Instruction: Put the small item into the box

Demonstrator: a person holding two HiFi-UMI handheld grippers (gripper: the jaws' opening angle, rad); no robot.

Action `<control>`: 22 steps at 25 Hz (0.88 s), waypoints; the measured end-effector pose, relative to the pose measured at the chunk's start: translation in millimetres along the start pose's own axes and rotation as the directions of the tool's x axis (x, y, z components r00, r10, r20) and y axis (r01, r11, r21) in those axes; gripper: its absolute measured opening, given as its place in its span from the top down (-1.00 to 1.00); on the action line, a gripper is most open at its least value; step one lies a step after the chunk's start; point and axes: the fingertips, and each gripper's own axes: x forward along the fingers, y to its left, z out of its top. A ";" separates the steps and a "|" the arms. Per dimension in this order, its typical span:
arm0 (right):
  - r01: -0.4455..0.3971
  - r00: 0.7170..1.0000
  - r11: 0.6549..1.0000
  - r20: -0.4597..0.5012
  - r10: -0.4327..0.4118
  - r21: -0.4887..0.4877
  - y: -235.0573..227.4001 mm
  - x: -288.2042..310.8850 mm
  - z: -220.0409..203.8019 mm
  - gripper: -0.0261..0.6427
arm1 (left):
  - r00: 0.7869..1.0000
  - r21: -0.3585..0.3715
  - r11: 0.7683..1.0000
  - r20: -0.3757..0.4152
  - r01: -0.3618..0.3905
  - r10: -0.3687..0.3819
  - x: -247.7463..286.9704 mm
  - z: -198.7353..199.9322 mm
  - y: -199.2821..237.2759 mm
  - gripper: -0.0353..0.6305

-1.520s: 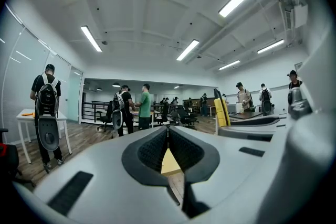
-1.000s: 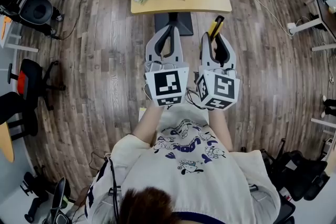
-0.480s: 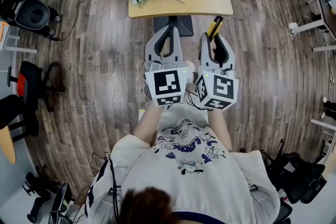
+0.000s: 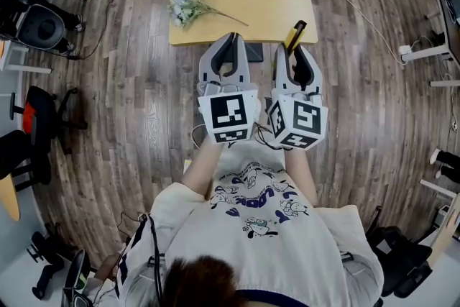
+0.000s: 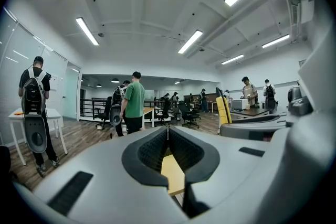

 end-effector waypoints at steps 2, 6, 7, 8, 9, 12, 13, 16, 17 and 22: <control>-0.008 1.000 1.000 0.000 0.008 0.001 -12.1 17.1 5.4 0.53 | 1.000 0.002 1.000 0.000 -0.008 0.008 19.2 4.3 -3.0 0.83; -0.032 0.999 0.999 0.005 0.032 -0.006 -31.2 51.8 18.9 0.53 | 1.000 0.000 1.000 0.007 -0.028 0.028 56.8 15.0 -5.5 0.83; -0.040 0.999 0.999 0.006 0.040 -0.009 -35.2 60.5 22.1 0.53 | 0.999 0.000 0.999 0.009 -0.034 0.034 66.1 17.2 -5.7 0.83; -0.048 0.999 0.999 0.008 0.048 -0.013 -39.5 69.1 25.0 0.53 | 0.999 -0.002 0.999 0.011 -0.040 0.040 75.6 19.1 -6.3 0.83; -0.057 0.998 0.998 0.009 0.058 -0.016 -44.1 77.7 27.7 0.53 | 0.999 -0.004 0.999 0.012 -0.047 0.047 85.0 20.6 -7.2 0.83; -0.084 0.996 0.996 0.013 0.084 -0.023 -57.2 101.1 34.6 0.53 | 0.997 -0.007 0.998 0.014 -0.069 0.069 111.1 23.3 -9.9 0.83; -0.091 0.996 0.996 0.013 0.091 -0.025 -61.0 107.2 36.2 0.53 | 0.997 -0.008 0.997 0.012 -0.076 0.076 118.4 23.7 -10.7 0.83; -0.104 0.994 0.994 0.007 0.105 -0.026 -71.8 122.2 37.9 0.53 | 0.996 -0.007 0.996 0.005 -0.090 0.090 136.7 23.8 -13.0 0.83; -0.106 0.994 0.994 0.004 0.106 -0.024 -75.7 127.1 37.6 0.53 | 0.996 -0.006 0.996 0.003 -0.094 0.094 142.0 23.5 -13.4 0.83; -0.108 0.994 0.994 -0.021 0.107 -0.007 -90.3 151.1 29.4 0.53 | 0.993 -0.005 0.993 -0.026 -0.114 0.114 164.2 14.5 -9.1 0.83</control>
